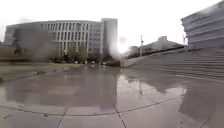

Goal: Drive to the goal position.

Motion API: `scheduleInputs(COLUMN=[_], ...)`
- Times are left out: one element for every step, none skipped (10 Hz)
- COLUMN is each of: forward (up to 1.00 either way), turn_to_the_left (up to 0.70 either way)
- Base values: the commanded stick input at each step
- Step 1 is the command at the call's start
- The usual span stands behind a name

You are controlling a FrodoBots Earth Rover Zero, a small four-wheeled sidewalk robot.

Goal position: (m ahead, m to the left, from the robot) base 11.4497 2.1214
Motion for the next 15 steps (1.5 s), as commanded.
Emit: scheduleInputs(forward=[0.70, 0.70, 0.70, 0.70, 0.70, 0.70, 0.70, 0.70, 0.70, 0.70, 0.70, 0.70, 0.70, 0.70, 0.70], turn_to_the_left=[0.02, 0.02, 0.02, 0.02, 0.02, 0.02, 0.02, 0.02, 0.02, 0.02, 0.02, 0.02, 0.02, 0.02, 0.02])
